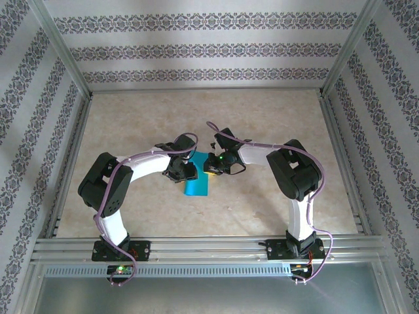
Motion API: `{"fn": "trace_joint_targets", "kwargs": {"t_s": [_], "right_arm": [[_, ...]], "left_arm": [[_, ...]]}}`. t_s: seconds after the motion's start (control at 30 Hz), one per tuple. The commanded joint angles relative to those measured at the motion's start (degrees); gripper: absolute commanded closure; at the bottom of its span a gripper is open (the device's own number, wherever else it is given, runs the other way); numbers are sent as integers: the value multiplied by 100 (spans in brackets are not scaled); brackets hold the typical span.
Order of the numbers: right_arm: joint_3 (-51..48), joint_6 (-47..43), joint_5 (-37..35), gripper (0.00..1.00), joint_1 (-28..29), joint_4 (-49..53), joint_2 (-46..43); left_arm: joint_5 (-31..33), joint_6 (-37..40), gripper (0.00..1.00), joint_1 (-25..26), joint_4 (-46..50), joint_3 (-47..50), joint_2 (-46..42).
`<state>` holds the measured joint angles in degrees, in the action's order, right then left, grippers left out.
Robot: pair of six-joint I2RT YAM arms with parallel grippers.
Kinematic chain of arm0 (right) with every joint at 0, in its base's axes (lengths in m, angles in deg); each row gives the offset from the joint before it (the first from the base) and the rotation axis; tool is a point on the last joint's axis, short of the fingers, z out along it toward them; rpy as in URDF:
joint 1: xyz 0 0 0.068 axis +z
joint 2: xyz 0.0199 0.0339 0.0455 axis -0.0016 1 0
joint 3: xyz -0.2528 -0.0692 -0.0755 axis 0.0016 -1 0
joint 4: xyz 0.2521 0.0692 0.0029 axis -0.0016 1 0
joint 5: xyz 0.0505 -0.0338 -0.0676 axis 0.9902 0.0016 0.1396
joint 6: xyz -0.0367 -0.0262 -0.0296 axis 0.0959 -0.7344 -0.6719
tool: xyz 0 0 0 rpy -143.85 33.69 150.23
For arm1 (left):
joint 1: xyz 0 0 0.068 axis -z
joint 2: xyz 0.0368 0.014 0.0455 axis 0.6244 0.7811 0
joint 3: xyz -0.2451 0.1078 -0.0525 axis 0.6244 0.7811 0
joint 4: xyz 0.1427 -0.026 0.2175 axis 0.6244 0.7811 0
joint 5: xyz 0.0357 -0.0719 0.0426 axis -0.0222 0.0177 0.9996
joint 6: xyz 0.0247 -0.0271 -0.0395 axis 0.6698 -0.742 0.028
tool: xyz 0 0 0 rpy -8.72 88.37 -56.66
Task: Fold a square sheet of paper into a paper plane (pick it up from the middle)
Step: Hold the square sheet of paper at the center of the table, then first fold the square sheet of paper in half at the center of the table.
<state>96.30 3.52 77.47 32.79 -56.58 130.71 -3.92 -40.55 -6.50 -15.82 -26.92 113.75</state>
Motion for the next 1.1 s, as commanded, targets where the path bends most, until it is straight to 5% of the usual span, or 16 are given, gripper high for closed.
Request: {"fn": "trace_joint_targets", "kwargs": {"t_s": [0.0, 0.13, 0.33, 0.5, 0.87, 1.07], "right_arm": [[-22, -285, -456, 87, 19, 704, 335], [3, -505, -572, 87, -28, 889, 507], [435, -1356, -739, 88, -97, 1492, 722], [671, -1627, -696, 89, -107, 1671, 890], [639, -1445, -775, 89, -142, 1745, 974], [647, -1364, -922, 89, -161, 1936, 1071]], "left_arm": [[181, 135, 59, -83, 373, -198, -162], [286, 124, 57, -322, 257, -249, -720], [-1008, -90, 64, -407, -845, -73, -602], [-1384, -240, 70, -419, -1183, -112, -224], [-1233, -225, 79, -517, -1010, 166, 125], [-1466, 437, 79, -794, -1264, 704, -4]]}}
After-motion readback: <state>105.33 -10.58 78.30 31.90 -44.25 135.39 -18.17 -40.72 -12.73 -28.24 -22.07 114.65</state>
